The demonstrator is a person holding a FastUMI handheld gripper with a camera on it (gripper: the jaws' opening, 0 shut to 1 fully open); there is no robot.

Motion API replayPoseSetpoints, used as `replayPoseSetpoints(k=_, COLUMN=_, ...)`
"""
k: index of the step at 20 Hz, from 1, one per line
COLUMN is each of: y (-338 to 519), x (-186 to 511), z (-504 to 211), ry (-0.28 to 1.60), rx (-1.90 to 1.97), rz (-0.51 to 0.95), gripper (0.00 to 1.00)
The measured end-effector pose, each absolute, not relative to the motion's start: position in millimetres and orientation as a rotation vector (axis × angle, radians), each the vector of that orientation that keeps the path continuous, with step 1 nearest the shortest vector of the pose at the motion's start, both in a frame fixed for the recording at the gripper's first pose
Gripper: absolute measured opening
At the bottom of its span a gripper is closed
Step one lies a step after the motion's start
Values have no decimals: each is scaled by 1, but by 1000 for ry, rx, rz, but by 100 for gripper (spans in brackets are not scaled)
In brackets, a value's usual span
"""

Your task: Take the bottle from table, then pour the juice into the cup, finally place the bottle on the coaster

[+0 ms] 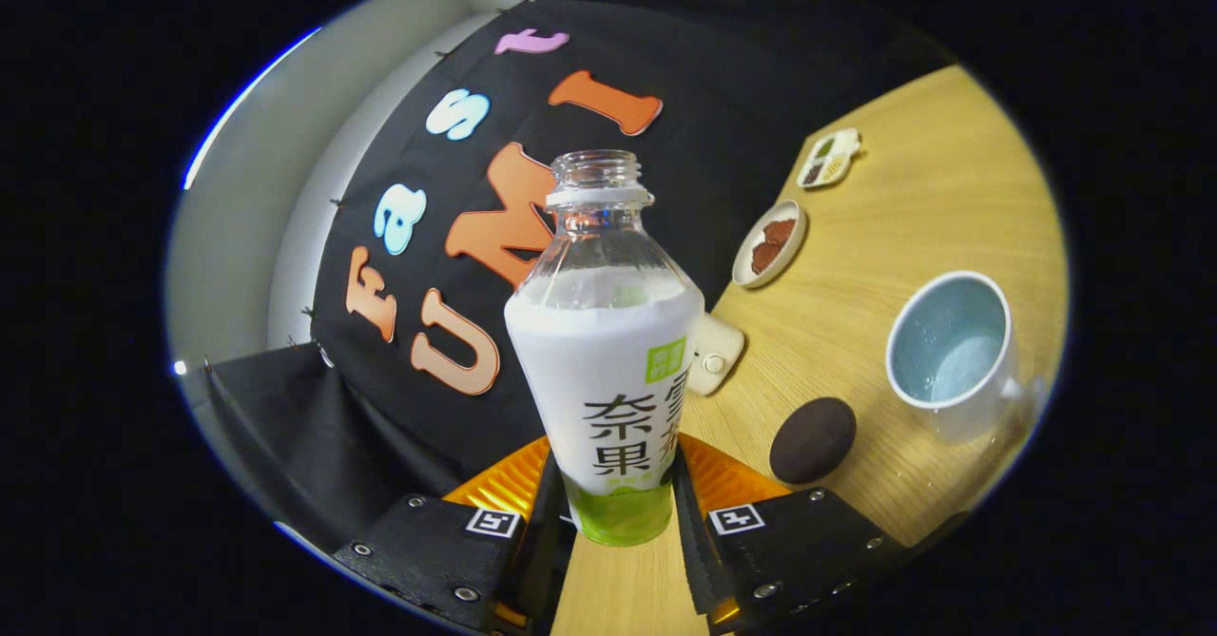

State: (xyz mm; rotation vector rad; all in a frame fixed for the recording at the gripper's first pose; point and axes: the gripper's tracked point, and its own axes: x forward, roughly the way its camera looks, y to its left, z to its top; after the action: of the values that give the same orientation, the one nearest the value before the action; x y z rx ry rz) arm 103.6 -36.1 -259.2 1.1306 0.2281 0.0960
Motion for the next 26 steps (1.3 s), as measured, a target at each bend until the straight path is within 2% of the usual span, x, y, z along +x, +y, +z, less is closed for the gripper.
replayPoseSetpoints(k=3, y=-31, x=116, z=-244, ry=133, rx=1012, rz=124, gripper=57)
replayPoseSetpoints(k=10, y=-36, x=132, z=-256, ry=71, rx=650, rz=101, gripper=57)
replayPoseSetpoints(k=18, y=-41, x=155, z=-313, ry=234, rx=203, rz=27, gripper=57)
replayPoseSetpoints(k=26, y=-29, x=161, z=-378, ry=413, rx=99, rz=46, gripper=58)
